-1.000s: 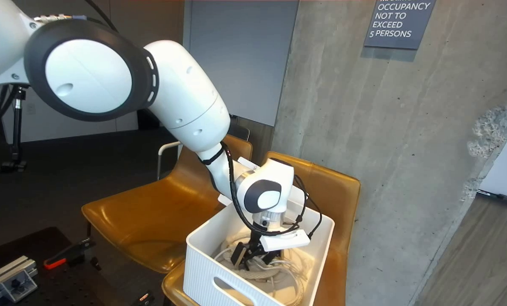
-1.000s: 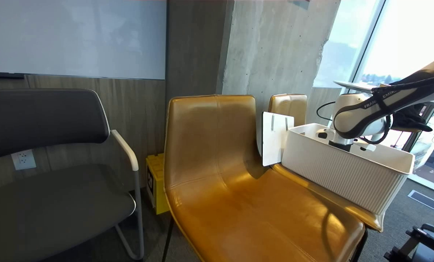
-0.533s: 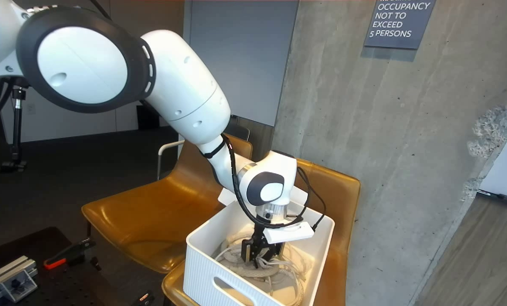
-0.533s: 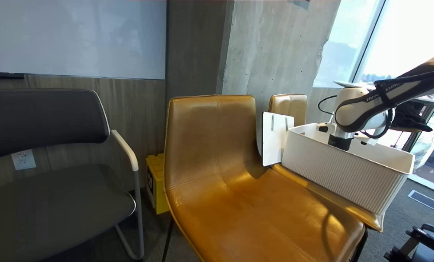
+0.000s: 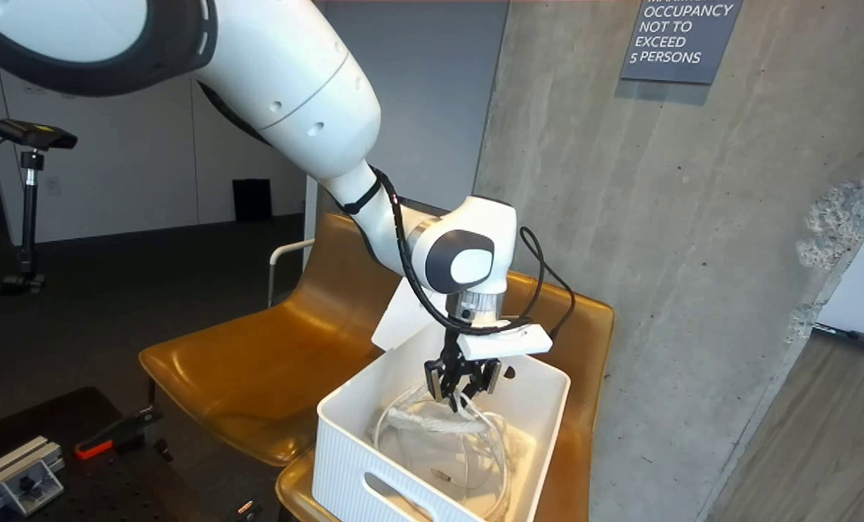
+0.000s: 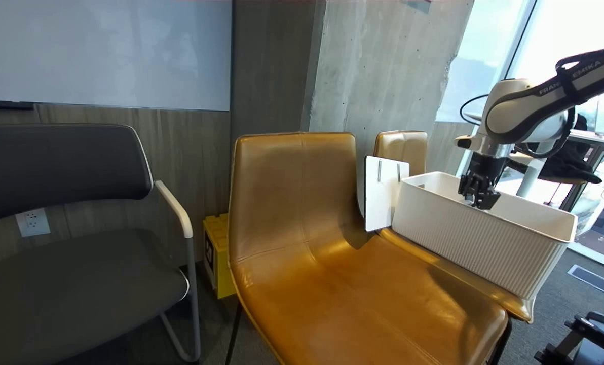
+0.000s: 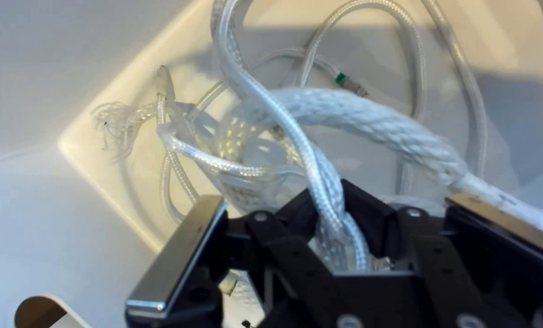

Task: Put the cable inside the storage box, then take it out

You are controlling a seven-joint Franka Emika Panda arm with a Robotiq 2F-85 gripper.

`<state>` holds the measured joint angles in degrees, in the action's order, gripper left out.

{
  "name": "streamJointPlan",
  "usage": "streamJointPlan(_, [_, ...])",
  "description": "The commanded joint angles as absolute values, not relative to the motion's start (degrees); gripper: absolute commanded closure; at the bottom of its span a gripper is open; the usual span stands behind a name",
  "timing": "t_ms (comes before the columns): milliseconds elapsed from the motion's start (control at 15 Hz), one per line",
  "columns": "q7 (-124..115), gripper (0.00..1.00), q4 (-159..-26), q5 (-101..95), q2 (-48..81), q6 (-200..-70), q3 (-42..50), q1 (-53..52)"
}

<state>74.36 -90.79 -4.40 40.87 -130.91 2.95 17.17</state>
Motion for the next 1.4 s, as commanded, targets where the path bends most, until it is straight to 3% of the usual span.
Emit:
streamJointPlan(0, [72.49, 0.96, -94.74, -4.05, 30.90, -126.77, 2.74, 16.74])
streamJointPlan(733, [67.52, 0.96, -89.26, -1.64, 10.57, -113.64, -0.32, 7.87])
streamJointPlan(1333, [60.38, 0.96, -79.42, -1.57, 7.54, -107.28, -7.73, -5.07])
